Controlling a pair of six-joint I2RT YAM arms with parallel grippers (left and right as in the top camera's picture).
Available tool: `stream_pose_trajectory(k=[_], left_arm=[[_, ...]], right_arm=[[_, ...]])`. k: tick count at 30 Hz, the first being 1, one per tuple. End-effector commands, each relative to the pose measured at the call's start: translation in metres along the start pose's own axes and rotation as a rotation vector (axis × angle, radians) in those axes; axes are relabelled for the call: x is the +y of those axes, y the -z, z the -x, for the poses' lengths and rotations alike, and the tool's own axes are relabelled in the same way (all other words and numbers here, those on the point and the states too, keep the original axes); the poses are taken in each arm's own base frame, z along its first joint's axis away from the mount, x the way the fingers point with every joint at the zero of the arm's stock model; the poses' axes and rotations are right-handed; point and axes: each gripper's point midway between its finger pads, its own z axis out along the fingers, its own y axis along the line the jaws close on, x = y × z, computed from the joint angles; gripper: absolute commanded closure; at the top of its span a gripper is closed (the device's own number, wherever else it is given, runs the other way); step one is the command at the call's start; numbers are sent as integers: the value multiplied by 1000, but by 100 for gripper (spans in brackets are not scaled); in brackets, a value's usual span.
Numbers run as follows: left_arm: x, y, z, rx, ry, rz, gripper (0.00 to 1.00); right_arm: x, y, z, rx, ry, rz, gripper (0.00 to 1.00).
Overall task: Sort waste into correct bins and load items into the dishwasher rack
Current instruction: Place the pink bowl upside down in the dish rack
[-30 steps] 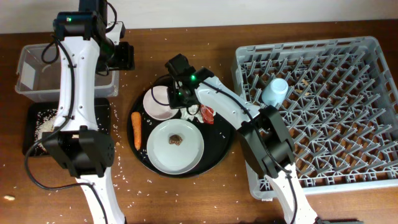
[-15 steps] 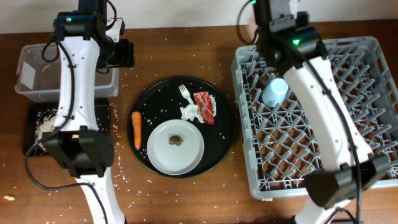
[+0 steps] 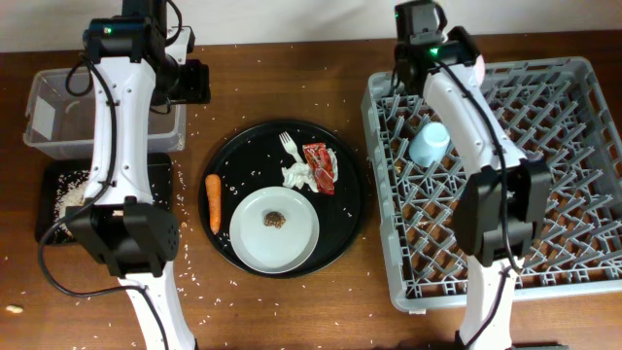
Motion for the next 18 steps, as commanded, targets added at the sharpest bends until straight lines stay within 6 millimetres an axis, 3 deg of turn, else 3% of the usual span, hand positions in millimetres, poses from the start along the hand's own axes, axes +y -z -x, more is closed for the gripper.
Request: stream_pose_trajectory(k=[1, 6, 12, 13, 14, 15, 18], left_arm=[[-1, 17, 5, -48, 6, 6, 33], [-1, 17, 8, -59, 5, 6, 33], [-1, 17, 9, -63, 5, 6, 33], [-1, 17, 9, -63, 5, 6, 33], [-1, 17, 9, -63, 5, 6, 33], [-1, 17, 9, -63, 5, 6, 33], [-1, 17, 9, -63, 5, 6, 32]], right_arm=[[26, 0, -8, 35, -3, 3, 96], [47, 8, -7, 26, 21, 21, 96], [71, 26, 0, -10, 48, 53, 85], [75, 31, 2, -17, 60, 56, 78], [80, 37, 3, -25, 78, 61, 62], [83, 42, 5, -32, 91, 63, 55], [93, 59, 12, -63, 115, 70, 45]])
